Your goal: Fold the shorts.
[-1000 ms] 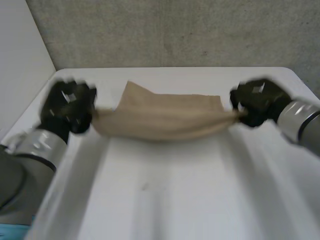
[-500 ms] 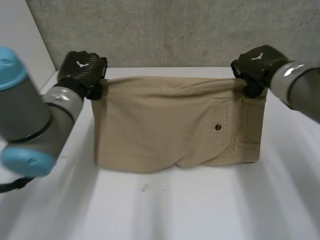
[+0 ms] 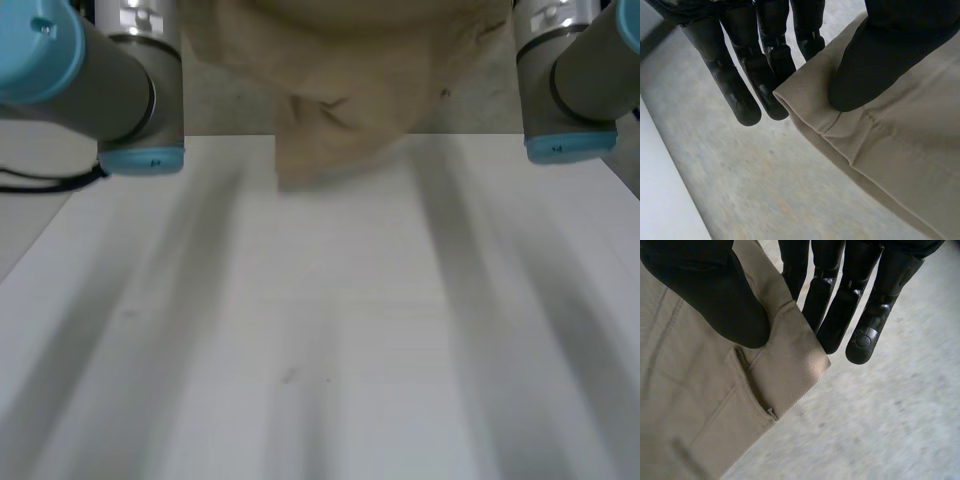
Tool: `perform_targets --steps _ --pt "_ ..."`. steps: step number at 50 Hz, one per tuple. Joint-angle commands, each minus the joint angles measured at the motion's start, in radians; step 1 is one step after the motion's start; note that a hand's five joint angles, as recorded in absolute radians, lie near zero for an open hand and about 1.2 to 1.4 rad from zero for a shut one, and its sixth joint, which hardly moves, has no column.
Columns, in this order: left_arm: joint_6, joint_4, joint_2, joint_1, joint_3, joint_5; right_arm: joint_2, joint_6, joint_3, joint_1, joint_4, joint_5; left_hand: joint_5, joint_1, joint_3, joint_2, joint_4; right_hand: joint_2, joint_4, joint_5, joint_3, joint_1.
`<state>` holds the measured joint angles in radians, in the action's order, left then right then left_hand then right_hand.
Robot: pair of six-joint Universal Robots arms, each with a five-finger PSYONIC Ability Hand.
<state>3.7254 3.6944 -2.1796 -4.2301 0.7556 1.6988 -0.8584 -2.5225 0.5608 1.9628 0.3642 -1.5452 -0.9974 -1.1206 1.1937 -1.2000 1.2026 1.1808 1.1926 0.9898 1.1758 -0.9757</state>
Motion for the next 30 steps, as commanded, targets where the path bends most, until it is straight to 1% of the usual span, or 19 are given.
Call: perform_targets --steps 1,7,11,14,17,19,22,23,26,27,30 --pt "-0.081 -0.014 0.066 -0.017 0.321 -0.005 -0.027 -0.016 0.177 0.005 -0.201 -0.003 -0.224 -0.276 0.203 -0.196 0.194 0.215 0.204 0.232 0.220 -0.421" --pt "-0.085 -0.021 0.055 -0.011 0.517 -0.004 0.007 -0.006 0.364 0.011 -0.294 0.011 -0.224 -0.276 0.203 -0.196 0.194 0.215 0.204 0.232 0.220 -0.421" --pt "-0.075 -0.027 -0.008 0.002 0.669 -0.002 0.045 0.002 0.474 0.013 -0.317 0.005 -0.224 -0.276 0.203 -0.196 0.194 0.215 0.204 0.232 0.220 -0.421" --pt "-0.074 -0.043 -0.025 0.018 0.720 0.001 0.045 0.001 0.528 0.011 -0.329 0.007 -0.224 -0.276 0.203 -0.196 0.194 0.215 0.204 0.232 0.220 -0.421" --pt "-0.076 -0.111 0.018 0.027 0.784 0.004 0.018 0.002 0.596 0.005 -0.350 0.011 -0.224 -0.276 0.203 -0.196 0.194 0.215 0.204 0.232 0.220 -0.421" --pt "-0.082 -0.174 0.090 0.024 0.836 0.008 -0.029 0.007 0.655 -0.002 -0.379 0.017 -0.224 -0.276 0.203 -0.196 0.194 0.215 0.204 0.232 0.220 -0.421" --pt "-0.085 -0.231 0.156 0.024 0.881 0.012 -0.076 0.027 0.709 -0.004 -0.413 0.023 -0.224 -0.276 0.203 -0.196 0.194 0.215 0.204 0.232 0.220 -0.421" --pt "-0.084 -0.264 0.196 0.025 0.912 0.012 -0.103 0.046 0.744 -0.004 -0.435 0.037 -0.224 -0.276 0.203 -0.196 0.194 0.215 0.204 0.232 0.220 -0.421" --pt "-0.075 -0.309 0.262 0.030 0.955 0.010 -0.136 0.082 0.797 -0.004 -0.479 0.053 -0.224 -0.276 0.203 -0.196 0.194 0.215 0.204 0.232 0.220 -0.421" --pt "-0.073 -0.342 0.309 0.032 0.987 0.010 -0.155 0.108 0.830 -0.004 -0.522 0.063 -0.224 -0.276 0.203 -0.196 0.194 0.215 0.204 0.232 0.220 -0.421" --pt "-0.068 -0.398 0.365 0.033 1.025 0.010 -0.194 0.146 0.878 -0.007 -0.596 0.071 -0.224 -0.276 0.203 -0.196 0.194 0.215 0.204 0.232 0.220 -0.421"
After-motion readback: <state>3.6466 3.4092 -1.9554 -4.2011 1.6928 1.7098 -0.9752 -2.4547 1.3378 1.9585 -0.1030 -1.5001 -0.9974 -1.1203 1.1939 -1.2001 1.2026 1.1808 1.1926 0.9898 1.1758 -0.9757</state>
